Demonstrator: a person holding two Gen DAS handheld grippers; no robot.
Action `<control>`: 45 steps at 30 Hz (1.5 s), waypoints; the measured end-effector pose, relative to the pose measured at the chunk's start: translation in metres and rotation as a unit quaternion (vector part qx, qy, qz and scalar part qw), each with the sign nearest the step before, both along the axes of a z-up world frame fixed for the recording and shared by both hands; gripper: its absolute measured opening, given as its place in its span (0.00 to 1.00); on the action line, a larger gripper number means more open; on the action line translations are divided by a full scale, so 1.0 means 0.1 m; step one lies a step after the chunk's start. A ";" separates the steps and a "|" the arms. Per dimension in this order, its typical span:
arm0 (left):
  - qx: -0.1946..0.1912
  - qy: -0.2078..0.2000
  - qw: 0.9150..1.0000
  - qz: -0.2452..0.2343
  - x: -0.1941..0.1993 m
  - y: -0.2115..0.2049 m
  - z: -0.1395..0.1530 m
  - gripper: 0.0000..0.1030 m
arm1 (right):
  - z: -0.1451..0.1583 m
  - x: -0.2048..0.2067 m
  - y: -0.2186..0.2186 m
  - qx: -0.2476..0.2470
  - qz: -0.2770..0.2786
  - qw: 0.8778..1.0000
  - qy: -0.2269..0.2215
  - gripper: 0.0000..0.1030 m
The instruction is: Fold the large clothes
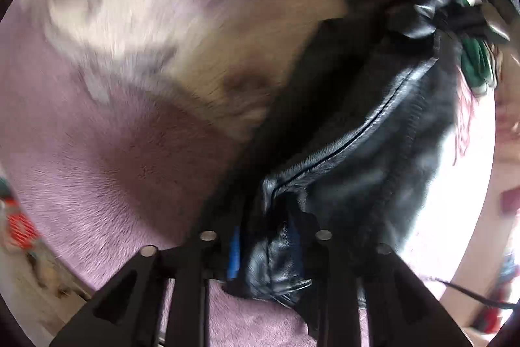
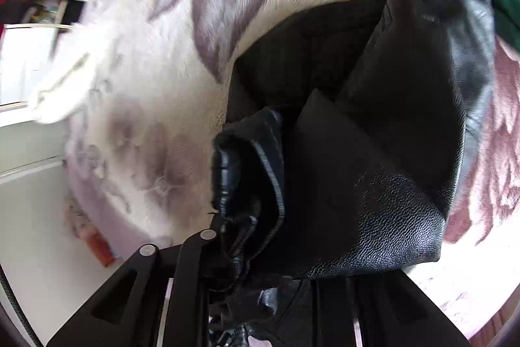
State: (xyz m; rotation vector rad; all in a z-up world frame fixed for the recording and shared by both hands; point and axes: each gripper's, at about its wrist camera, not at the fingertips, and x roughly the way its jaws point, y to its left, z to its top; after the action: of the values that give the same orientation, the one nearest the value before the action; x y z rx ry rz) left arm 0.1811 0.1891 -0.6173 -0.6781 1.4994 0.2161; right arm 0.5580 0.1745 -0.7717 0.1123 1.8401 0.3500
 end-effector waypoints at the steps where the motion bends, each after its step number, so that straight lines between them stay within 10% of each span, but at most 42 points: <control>1: -0.048 -0.007 0.999 0.020 -0.05 0.14 -0.10 0.26 | -0.05 0.05 0.10 0.002 -0.012 1.000 0.009 0.52; 4: -0.136 -0.028 0.989 0.041 -0.18 0.40 -0.19 0.32 | 0.06 0.02 0.12 0.089 -0.040 0.995 0.027 0.87; 7: -0.173 -0.033 0.983 0.056 -0.31 0.51 -0.21 0.44 | 0.26 -0.02 0.00 0.189 -0.053 0.980 0.042 0.87; 13: -0.181 -0.027 0.981 0.070 -0.36 0.59 -0.13 0.45 | 0.28 -0.33 -0.43 0.148 -0.057 0.987 0.025 0.83; 20: -0.129 -0.020 0.991 0.021 -0.17 0.34 -0.15 0.46 | 0.08 -1.06 -0.95 0.110 -0.052 0.992 0.031 0.73; 27: -0.040 -0.053 0.998 -0.007 -0.21 0.18 0.12 0.12 | -0.41 -2.14 -2.00 0.044 -0.137 0.985 0.094 0.74; 28: -0.037 -0.055 0.998 -0.006 -0.24 0.18 0.16 0.12 | -0.55 -2.29 -2.04 0.079 -0.155 0.978 0.117 0.66; 30: -0.036 -0.059 0.998 -0.003 -0.30 0.18 0.25 0.10 | -0.61 -2.44 -2.04 0.098 -0.177 0.972 0.117 0.19; 41: -0.036 -0.001 0.999 0.013 -0.38 0.25 0.20 0.19 | -0.60 -2.53 -1.90 0.069 -0.114 0.977 0.166 0.18; 45: 0.063 0.002 0.998 -0.031 -0.25 0.21 0.59 0.25 | -0.04 -1.96 -2.11 0.061 -0.094 0.991 0.079 0.25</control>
State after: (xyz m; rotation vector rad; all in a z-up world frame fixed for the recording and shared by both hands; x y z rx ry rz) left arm 0.1565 0.2099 -0.5588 -0.5299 1.4946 0.2619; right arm 0.3619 -0.0365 -0.7762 0.4061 1.9442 0.3288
